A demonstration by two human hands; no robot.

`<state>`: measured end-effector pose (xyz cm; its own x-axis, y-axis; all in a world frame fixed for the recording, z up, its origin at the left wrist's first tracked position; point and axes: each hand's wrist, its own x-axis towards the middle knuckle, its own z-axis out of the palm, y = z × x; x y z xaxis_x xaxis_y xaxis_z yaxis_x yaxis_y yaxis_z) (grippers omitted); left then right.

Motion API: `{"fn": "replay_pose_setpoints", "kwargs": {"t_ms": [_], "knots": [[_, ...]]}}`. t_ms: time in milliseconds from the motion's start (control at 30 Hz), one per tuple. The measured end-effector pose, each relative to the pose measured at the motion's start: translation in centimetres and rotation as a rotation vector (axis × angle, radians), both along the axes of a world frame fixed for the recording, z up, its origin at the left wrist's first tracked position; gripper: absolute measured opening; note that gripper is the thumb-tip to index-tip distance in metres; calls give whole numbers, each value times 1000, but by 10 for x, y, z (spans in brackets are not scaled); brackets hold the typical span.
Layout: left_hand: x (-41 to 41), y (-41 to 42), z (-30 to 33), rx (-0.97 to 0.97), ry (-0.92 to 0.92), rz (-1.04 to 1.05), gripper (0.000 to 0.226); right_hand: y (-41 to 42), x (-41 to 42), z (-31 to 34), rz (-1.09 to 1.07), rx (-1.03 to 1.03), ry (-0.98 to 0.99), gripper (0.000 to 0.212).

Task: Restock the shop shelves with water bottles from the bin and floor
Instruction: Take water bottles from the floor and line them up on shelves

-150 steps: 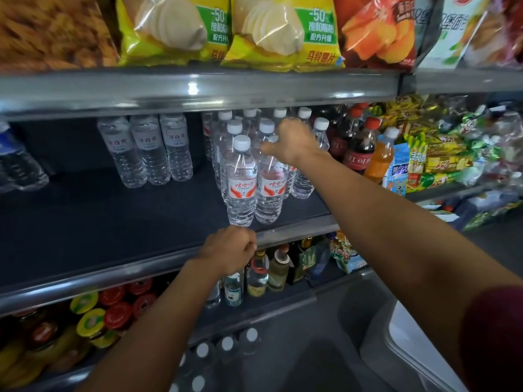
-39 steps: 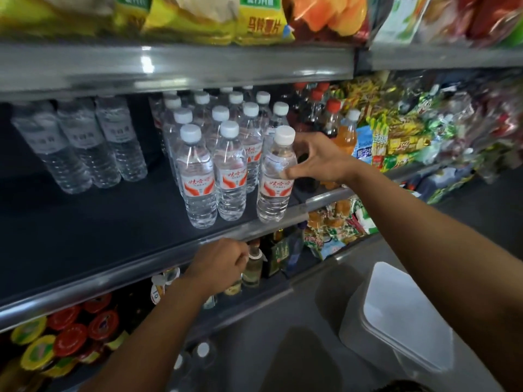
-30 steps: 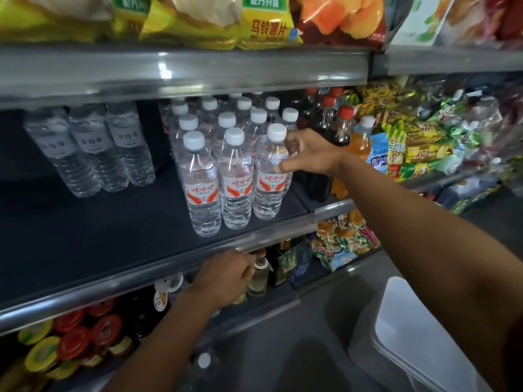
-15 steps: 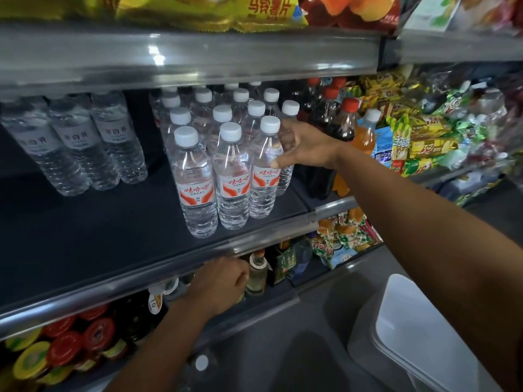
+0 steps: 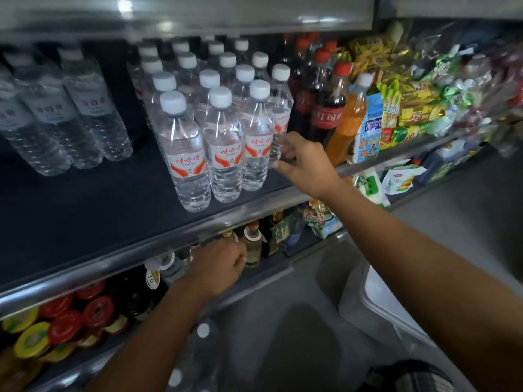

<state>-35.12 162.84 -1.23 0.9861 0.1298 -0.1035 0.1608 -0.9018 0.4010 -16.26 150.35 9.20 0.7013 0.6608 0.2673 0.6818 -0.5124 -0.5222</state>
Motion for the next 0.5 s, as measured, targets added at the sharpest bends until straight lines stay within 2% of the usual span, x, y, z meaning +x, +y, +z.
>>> {"fn": "replay_pose_setpoints", "kwargs": {"t_ms": [133, 267, 500], "knots": [[-7, -6, -15, -13, 30, -17, 17, -19, -43, -52, 41, 39, -7, 25], [-20, -11, -43, -35, 136, -37, 16, -32, -86, -112, 76, 3, 64, 21], [-55, -19, -106, -81, 305, -25, 16, -39, -146, -219, 132, -196, 298, 19]]}}
